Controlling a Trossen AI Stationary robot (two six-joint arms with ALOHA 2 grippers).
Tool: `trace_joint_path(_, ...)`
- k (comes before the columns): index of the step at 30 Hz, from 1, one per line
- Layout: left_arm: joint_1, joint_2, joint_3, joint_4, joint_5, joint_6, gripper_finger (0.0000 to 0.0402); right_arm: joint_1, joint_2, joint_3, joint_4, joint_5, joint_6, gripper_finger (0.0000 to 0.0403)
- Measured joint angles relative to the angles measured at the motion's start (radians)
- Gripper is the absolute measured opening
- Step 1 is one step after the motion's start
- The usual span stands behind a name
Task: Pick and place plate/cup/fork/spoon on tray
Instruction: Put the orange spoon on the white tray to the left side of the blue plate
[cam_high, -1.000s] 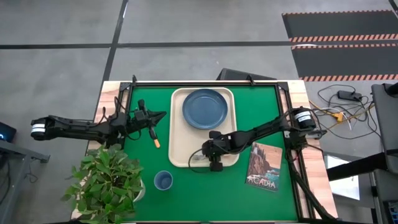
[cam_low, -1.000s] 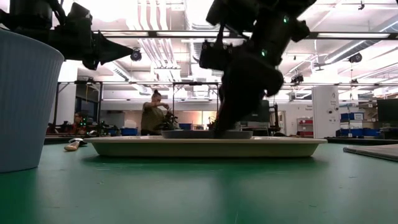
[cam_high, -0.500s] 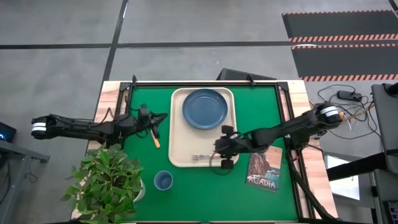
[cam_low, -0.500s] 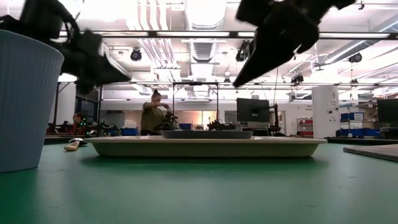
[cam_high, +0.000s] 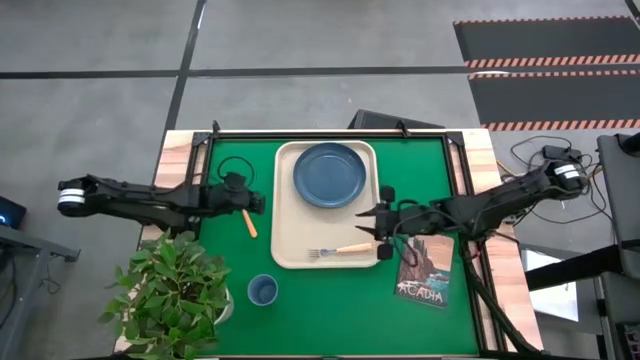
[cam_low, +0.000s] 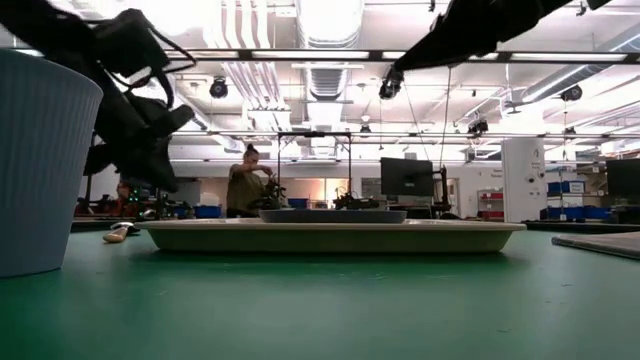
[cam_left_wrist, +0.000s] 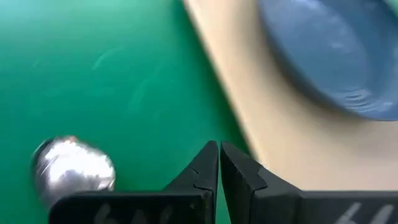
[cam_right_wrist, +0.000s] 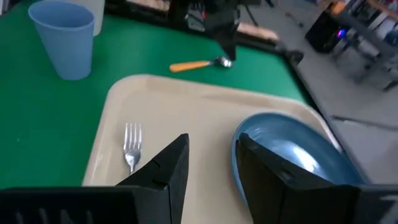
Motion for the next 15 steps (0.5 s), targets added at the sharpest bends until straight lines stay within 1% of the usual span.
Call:
trace_joint_path(6, -0.001, 0.137, 0.118, -0.294, 0.070, -0.192, 0.0000, 0.000, -0.075, -0.044, -0.002, 0.000, -0.054, 0.0126)
trace_joint_path(8, -0.002, 0.181, 0.138, -0.359, 0.075, -0.241, 0.0000, 0.000, -0.095, -0.055, -0.003, 0.000, -0.082, 0.0128)
trace_joint_path(15, -0.002, 0.293, 0.144, -0.379, 0.100, -0.384, 0.0000, 0.000, -0.168, -0.083, -0.047, 0.000, -0.079, 0.0123)
